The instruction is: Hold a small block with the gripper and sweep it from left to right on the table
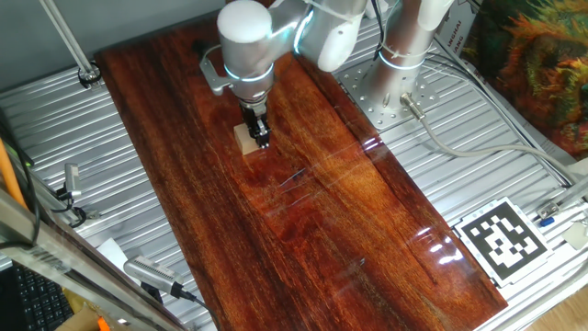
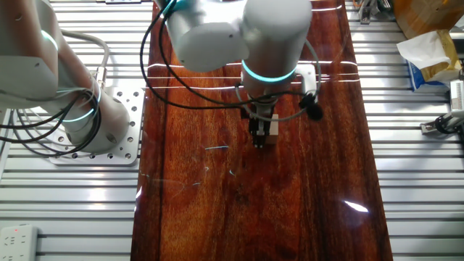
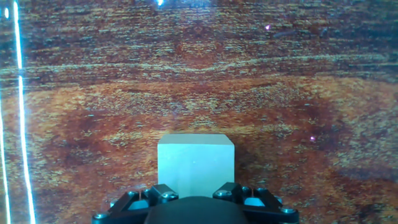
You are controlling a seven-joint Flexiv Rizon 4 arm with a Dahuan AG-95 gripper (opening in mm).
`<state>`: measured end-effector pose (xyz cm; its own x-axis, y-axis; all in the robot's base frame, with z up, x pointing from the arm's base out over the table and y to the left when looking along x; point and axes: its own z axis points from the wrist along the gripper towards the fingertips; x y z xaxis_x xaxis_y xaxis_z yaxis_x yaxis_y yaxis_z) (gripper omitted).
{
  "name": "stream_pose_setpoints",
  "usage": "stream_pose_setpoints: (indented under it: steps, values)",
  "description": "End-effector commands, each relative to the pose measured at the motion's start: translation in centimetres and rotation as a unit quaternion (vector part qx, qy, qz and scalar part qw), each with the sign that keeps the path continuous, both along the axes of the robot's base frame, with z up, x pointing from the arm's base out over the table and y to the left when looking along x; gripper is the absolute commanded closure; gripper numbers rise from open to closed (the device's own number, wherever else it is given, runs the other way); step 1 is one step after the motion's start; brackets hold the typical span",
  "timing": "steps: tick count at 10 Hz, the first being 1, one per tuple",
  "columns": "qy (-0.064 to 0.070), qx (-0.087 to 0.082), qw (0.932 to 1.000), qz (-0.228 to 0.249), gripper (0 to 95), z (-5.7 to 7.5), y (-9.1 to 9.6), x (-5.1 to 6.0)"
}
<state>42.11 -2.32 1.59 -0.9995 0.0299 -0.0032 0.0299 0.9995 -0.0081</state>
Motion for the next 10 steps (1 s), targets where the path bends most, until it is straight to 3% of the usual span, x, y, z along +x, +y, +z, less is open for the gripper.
stream_pose_setpoints:
  steps: [1, 2, 4, 6, 7, 8, 10]
  values:
    - [0.006, -0.002, 1.0, 0.002, 57.0, -0.7, 0.2, -0.3]
    - [0.005, -0.018, 0.9997, 0.014, 57.0, -0.7, 0.2, -0.5]
    - [0.007, -0.028, 0.9994, 0.019, 57.0, -0.8, 0.3, -0.9]
    - [-0.002, -0.02, 0.9997, 0.012, 57.0, -0.9, 0.4, -1.3]
    - [-0.004, -0.001, 1.0, 0.0, 57.0, -0.9, 0.4, -1.3]
    - [0.002, -0.006, 1.0, 0.005, 57.0, -0.8, 0.4, -1.4]
    - [0.007, 0.003, 1.0, -0.002, 57.0, -0.8, 0.4, -1.5]
